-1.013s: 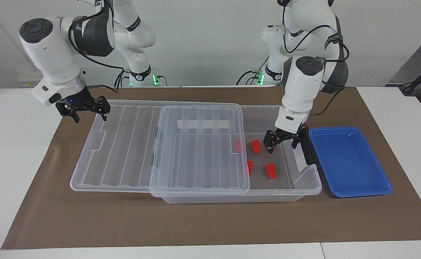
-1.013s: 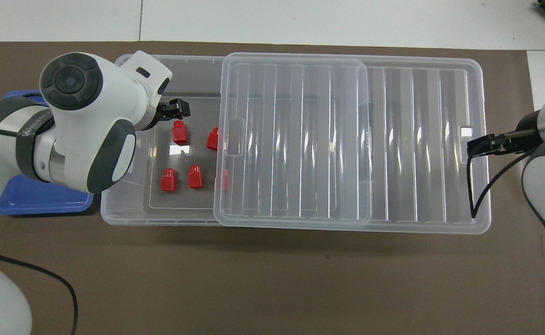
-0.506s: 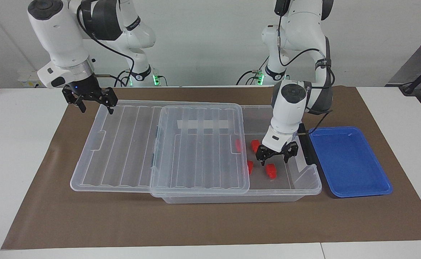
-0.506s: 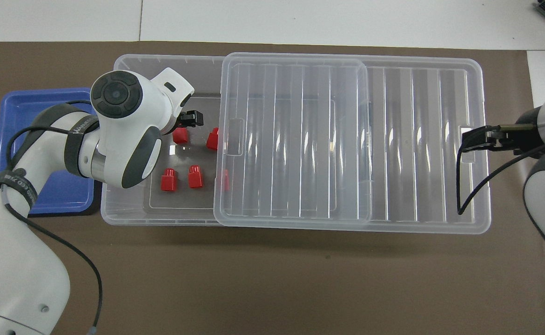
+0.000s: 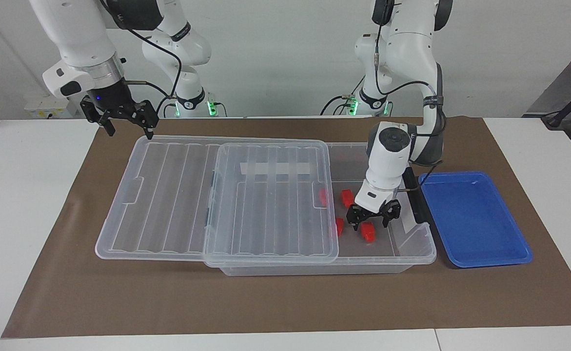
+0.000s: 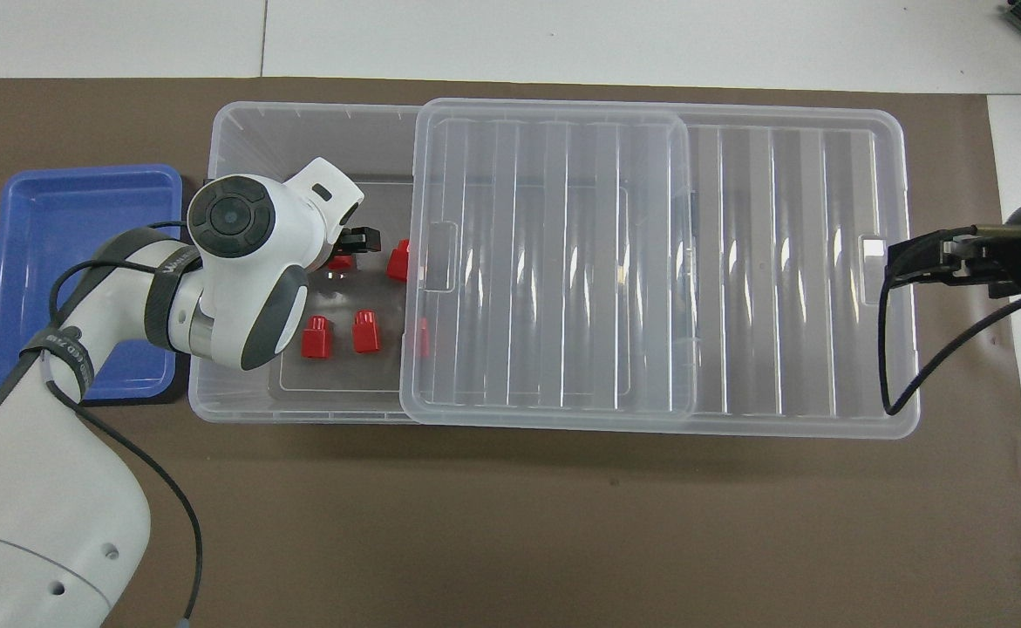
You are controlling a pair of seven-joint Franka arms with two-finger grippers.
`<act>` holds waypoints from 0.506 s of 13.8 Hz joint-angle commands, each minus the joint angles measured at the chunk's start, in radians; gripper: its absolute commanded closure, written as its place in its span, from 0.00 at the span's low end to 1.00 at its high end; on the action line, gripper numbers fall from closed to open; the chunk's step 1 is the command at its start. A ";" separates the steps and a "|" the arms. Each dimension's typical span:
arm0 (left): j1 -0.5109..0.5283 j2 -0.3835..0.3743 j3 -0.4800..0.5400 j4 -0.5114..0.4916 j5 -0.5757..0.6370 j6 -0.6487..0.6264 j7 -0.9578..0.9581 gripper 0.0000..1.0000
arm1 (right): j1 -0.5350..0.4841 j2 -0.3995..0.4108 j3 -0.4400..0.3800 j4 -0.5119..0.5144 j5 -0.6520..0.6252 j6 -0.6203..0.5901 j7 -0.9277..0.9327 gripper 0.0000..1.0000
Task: Place red block in blue tray from box
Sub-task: 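Lower the left gripper and grasp the red block farthest from the robot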
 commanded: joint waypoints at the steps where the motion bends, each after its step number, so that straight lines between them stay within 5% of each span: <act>1: -0.001 0.018 0.003 -0.018 0.015 0.061 0.008 0.00 | -0.010 -0.008 0.011 0.001 0.018 -0.031 0.016 0.00; 7: -0.003 0.032 0.003 -0.021 0.015 0.096 0.008 0.00 | -0.010 -0.034 0.009 -0.042 0.019 -0.034 0.022 0.00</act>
